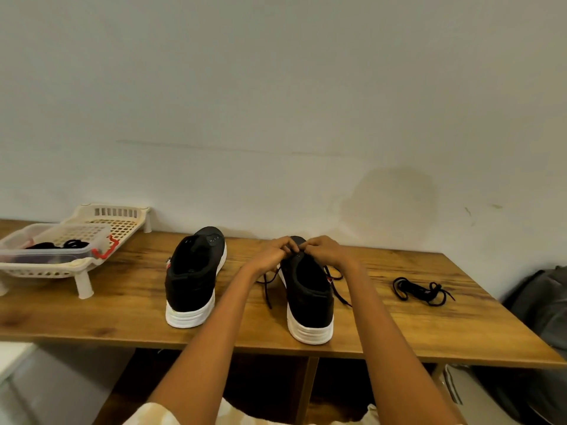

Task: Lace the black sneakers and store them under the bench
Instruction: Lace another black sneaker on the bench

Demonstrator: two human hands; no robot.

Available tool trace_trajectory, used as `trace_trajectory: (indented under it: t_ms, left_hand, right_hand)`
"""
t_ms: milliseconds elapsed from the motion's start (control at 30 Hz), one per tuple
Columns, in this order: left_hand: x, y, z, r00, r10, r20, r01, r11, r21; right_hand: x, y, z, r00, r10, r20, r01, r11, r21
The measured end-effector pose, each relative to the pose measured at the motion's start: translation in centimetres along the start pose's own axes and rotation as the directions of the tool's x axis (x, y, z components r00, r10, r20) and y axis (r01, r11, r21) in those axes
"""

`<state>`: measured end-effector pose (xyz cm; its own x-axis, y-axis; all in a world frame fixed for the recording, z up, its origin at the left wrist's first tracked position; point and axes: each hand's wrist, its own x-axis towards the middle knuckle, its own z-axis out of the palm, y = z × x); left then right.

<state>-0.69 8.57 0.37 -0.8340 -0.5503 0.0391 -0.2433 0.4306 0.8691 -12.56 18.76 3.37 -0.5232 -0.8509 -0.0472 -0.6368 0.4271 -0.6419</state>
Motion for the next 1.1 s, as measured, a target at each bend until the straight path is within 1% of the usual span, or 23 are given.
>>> trace_trajectory:
  t_ms: [67,133,200,300,367,433,500,567,600,700,800,900,933,967,1000,1033,1067,1100]
  left_hand:
    - [0.1,-0.3,0.0,0.997,-0.065,-0.044,0.061,0.995,-0.083]
    - [0.2,-0.8,-0.2,0.991,-0.082,-0.107,0.07,0.99,-0.119]
    - [0.4,-1.1,-0.1,0.993,-0.052,-0.105,0.041,0.994,-0.099]
    - [0.4,-1.1,0.1,0.997,0.007,-0.075,-0.008,1.0,-0.015]
    - [0.5,-1.1,0.2,0.995,0.027,-0.093,-0.027,1.0,0.004]
    - [0.5,-1.1,0.3,0.993,0.044,-0.11,-0.043,0.999,0.014]
    - [0.6,-1.0,0.4,0.991,0.054,-0.124,-0.052,0.998,0.019]
    - [0.8,-0.9,0.7,0.988,0.069,-0.135,-0.066,0.997,0.028]
    - [1.0,-0.8,1.0,0.988,0.073,-0.138,-0.067,0.997,0.042]
    - [1.7,-0.3,1.5,0.986,0.052,-0.157,-0.03,0.989,0.143]
    - [2.5,-0.2,1.5,0.984,0.006,-0.176,0.016,0.992,0.124]
    - [3.3,0.2,1.1,0.987,-0.009,-0.161,0.036,0.986,0.163]
    - [3.4,0.6,1.0,0.986,-0.015,-0.166,0.035,0.992,0.123]
    - [3.4,1.2,0.9,0.983,-0.021,-0.185,0.023,1.0,0.011]
    - [3.3,1.9,0.7,0.977,-0.047,-0.209,0.015,0.988,-0.151]
    - [3.3,2.6,0.6,0.968,-0.103,-0.227,0.025,0.947,-0.32]
    - [3.2,3.2,0.4,0.96,-0.167,-0.226,0.044,0.883,-0.467]
    - [3.3,3.6,0.3,0.951,-0.227,-0.209,0.07,0.819,-0.569]
  right_hand:
    - [0.4,0.1,0.3,1.0,0.019,0.007,-0.019,0.999,-0.05]
    - [0.7,0.1,0.3,1.0,0.001,-0.018,-0.003,0.995,-0.097]
    - [0.6,0.3,0.3,0.997,-0.044,-0.058,0.036,0.99,-0.134]
    - [0.8,0.7,0.4,0.991,-0.092,-0.101,0.067,0.972,-0.227]
    - [0.7,0.8,0.6,0.986,-0.114,-0.124,0.071,0.949,-0.306]
    - [0.9,1.0,1.0,0.978,-0.133,-0.163,0.075,0.944,-0.32]
    - [1.2,1.6,1.4,0.96,-0.1,-0.262,0.038,0.972,-0.232]
    - [1.5,2.5,1.7,0.93,-0.034,-0.365,0.004,0.997,-0.082]
    - [1.6,2.7,1.8,0.919,-0.004,-0.394,-0.004,1.0,-0.02]
    - [1.0,2.5,2.2,0.918,0.021,-0.396,0.001,0.998,0.057]
    - [0.6,2.1,2.6,0.917,0.025,-0.397,0.026,0.992,0.122]
    - [0.9,2.3,2.7,0.912,0.065,-0.405,0.029,0.974,0.223]
    - [0.9,2.2,2.7,0.916,0.073,-0.394,0.038,0.963,0.267]
    - [0.8,2.2,2.6,0.925,0.065,-0.375,0.065,0.944,0.325]
    - [0.7,2.0,2.3,0.934,0.04,-0.355,0.107,0.917,0.384]
    - [0.5,2.0,2.0,0.945,0.002,-0.328,0.146,0.893,0.426]
    - [0.3,1.9,1.5,0.951,-0.051,-0.304,0.187,0.879,0.438]
    - [0.0,1.8,1.1,0.952,-0.111,-0.284,0.224,0.887,0.404]
